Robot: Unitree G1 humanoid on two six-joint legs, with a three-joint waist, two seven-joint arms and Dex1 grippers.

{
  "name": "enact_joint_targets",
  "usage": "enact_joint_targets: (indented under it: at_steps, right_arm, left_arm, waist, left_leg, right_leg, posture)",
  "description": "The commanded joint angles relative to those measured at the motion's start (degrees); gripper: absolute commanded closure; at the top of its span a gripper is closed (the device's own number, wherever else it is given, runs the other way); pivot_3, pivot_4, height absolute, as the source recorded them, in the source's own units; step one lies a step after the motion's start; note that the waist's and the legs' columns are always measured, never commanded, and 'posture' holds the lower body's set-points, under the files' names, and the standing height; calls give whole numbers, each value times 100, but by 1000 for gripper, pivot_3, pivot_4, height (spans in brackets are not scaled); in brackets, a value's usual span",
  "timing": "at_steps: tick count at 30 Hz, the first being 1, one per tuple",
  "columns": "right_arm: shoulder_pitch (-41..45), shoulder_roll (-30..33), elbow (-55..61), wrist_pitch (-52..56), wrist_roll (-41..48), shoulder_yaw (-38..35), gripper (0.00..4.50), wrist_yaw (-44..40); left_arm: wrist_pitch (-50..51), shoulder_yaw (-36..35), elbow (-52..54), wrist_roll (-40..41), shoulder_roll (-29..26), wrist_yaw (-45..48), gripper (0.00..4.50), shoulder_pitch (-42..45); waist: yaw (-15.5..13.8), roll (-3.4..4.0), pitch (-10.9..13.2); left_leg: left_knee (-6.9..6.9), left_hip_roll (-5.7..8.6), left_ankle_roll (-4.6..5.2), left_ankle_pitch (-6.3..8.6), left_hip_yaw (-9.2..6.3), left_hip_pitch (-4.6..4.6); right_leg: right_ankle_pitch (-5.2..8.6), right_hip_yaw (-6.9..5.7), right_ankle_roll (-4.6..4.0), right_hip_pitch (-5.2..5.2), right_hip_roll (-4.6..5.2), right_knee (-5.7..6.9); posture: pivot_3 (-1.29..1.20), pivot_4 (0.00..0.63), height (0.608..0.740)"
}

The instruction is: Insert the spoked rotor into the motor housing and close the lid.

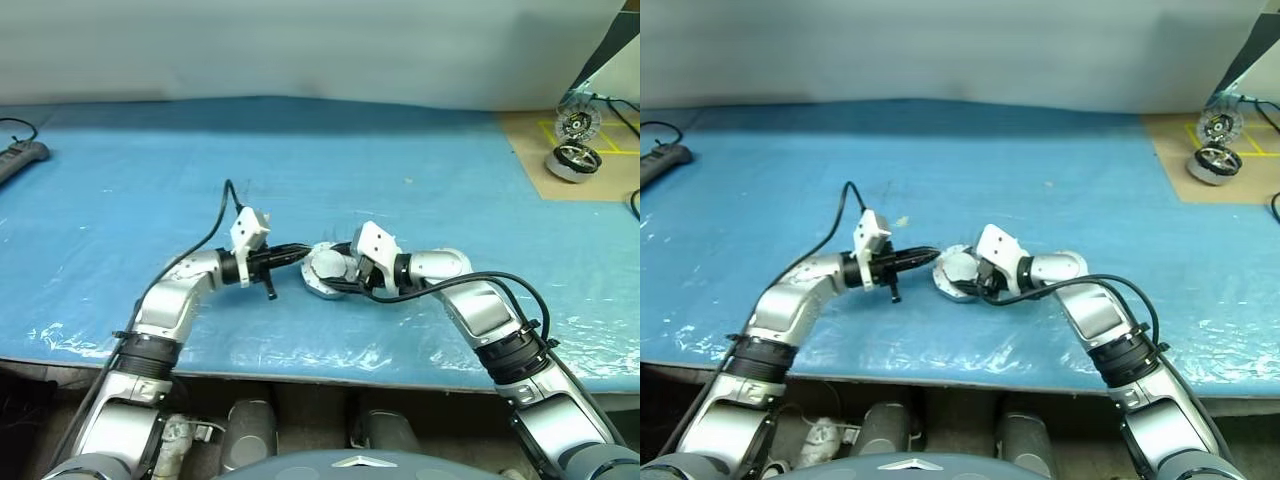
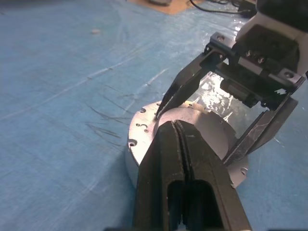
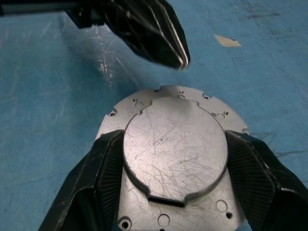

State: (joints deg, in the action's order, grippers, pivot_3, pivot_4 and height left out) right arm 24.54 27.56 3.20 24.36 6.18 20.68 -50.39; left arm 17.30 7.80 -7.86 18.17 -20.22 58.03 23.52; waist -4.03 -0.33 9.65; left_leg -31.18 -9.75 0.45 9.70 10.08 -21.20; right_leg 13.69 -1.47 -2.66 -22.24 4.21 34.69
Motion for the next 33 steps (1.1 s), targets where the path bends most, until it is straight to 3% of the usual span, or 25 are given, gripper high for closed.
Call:
enact_joint_targets:
  at_steps: [1,9,15,29,30,33]
  right_arm:
    - [-267,100,-367,399,-235,242,1567,1]
    - [-386,183,-241,484,-222,178,1567,70]
    - [-416,218,-231,457,-250,172,1567,90]
    - [-431,95,-300,211,-205,214,1567,73]
    - [-404,75,-304,255,-134,171,837,39]
    - [-299,-118,-286,477,62,-106,31,209]
  left_arm:
    - [-330,173,-261,-345,-28,-87,4500,146]
    - [-1123,242,-1185,-619,-225,270,4500,178]
    - [-1375,332,-1580,-636,-20,433,4500,333]
    - [-1525,444,-1653,-768,-13,856,4500,321]
    - [-1536,449,-1661,-778,-21,866,4500,320]
    - [-1569,461,-1714,-815,-21,851,4500,348]
  waist:
    - [0,0,0]
    - [-37,3,-17]
    - [-66,6,-43]
    - [-129,-5,-62]
    - [-128,-7,-64]
    - [-128,-7,-65]
  left_leg:
    - [2,-1,0,0,0,0]
    - [-6,2,-1,1,-1,17]
    - [-1,2,-2,1,0,17]
    - [5,2,-3,1,-1,22]
    - [7,2,-3,1,-1,21]
    - [16,2,-3,1,0,21]
  right_leg:
    - [1,-3,-2,0,0,0]
    - [6,-1,3,21,4,-3]
    - [8,-1,5,20,4,-6]
    - [21,-1,27,20,6,-9]
    - [26,0,36,19,6,-10]
    - [20,0,23,17,6,-15]
  posture:
    - [0,150,740]
    - [0,150,740]
    - [0,150,740]
    - [0,150,740]
    - [0,150,740]
    - [0,150,740]
